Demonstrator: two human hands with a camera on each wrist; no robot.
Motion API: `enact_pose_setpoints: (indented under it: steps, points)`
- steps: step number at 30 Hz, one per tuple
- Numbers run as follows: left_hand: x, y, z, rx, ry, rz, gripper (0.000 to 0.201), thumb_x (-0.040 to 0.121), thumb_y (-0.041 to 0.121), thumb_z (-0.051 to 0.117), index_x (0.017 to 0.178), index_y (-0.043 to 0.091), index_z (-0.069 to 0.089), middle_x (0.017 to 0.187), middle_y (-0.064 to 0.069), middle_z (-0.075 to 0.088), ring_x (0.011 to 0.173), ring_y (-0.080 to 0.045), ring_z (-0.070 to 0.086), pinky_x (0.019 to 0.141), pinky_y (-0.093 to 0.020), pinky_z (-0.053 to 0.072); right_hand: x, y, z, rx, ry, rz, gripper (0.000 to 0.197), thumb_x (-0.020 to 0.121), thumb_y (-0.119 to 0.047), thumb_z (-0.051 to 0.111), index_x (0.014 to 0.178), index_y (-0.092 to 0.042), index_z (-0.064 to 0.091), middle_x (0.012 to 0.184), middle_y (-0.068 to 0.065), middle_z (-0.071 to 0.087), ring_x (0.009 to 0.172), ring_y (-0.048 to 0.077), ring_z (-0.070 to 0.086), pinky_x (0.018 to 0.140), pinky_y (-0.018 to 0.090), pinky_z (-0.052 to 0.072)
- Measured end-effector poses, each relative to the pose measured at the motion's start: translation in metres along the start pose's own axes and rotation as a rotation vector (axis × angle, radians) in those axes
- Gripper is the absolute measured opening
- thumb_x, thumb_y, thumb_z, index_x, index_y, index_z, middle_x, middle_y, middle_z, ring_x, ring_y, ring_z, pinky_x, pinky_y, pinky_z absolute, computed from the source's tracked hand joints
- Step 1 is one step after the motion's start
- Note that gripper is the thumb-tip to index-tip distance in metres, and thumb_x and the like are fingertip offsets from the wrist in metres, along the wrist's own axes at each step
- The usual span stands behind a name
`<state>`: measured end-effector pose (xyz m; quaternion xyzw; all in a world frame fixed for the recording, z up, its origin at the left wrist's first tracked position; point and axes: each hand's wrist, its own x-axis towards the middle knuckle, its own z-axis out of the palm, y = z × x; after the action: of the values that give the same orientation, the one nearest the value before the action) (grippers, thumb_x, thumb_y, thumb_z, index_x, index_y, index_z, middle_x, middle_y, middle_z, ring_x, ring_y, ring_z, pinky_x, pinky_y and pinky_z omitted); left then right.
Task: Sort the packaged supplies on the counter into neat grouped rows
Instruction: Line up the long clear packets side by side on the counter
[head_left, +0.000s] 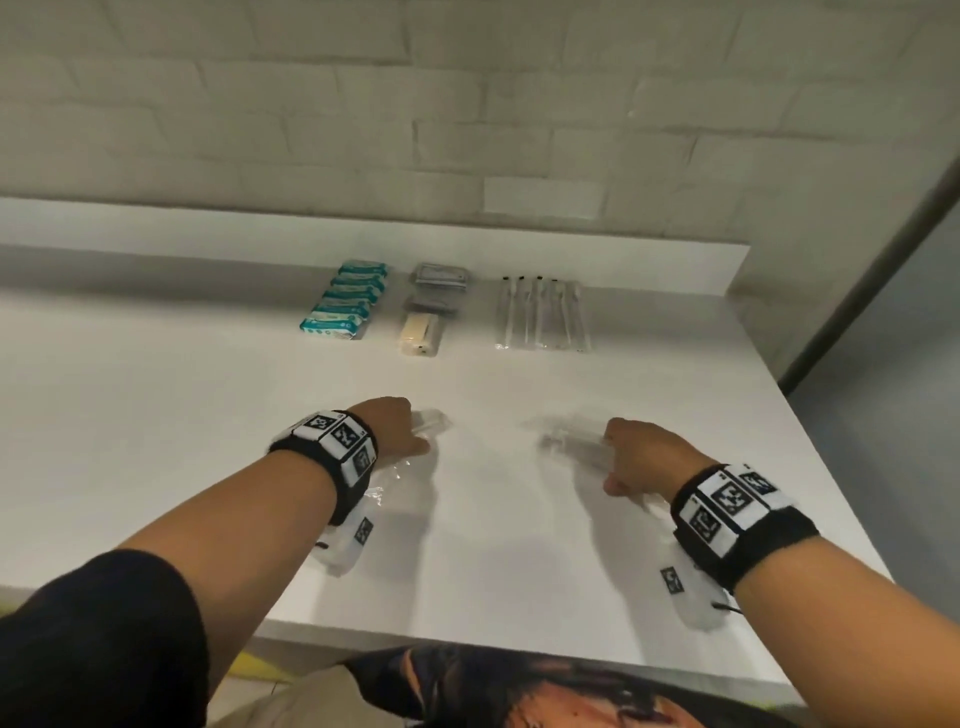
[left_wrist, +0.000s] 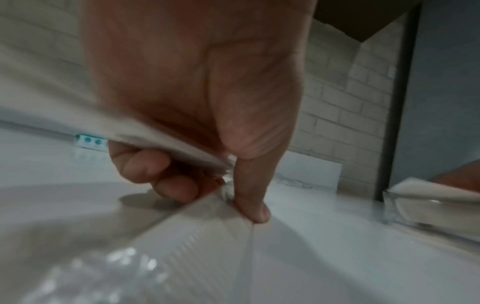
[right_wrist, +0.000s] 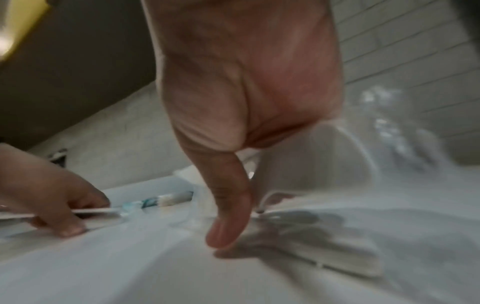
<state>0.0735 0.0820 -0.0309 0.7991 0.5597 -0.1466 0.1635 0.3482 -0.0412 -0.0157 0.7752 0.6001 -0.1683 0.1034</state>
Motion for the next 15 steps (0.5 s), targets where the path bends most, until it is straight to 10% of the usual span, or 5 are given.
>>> enact_pose_setpoints:
  steps: [9, 15]
  points:
    - [0.008, 0.031, 0.010, -0.174, 0.055, 0.125, 0.034, 0.089, 0.028, 0.055, 0.116, 0.009, 0.049, 0.119, -0.008, 0.058, 0.106, -0.025, 0.055, 0.079, -0.028, 0.038, -0.001, -0.011, 0.004, 0.030, -0.097, 0.063, 0.048, 0.078, -0.022, 0.070, 0.120, -0.011, 0.050, 0.113, 0.007, 0.061, 0.093, 0.023, 0.059, 0.075, 0.030, 0.048]
    - [0.022, 0.069, 0.002, -0.457, 0.017, 0.236, 0.045, 0.083, 0.026, 0.067, 0.124, 0.017, 0.050, 0.113, -0.001, 0.058, 0.096, -0.018, 0.057, 0.078, -0.025, 0.042, -0.002, -0.004, -0.004, 0.353, -0.040, 0.118, 0.049, 0.080, -0.016, 0.068, 0.123, -0.010, 0.044, 0.095, 0.003, 0.056, 0.065, 0.017, 0.052, 0.047, 0.024, 0.036]
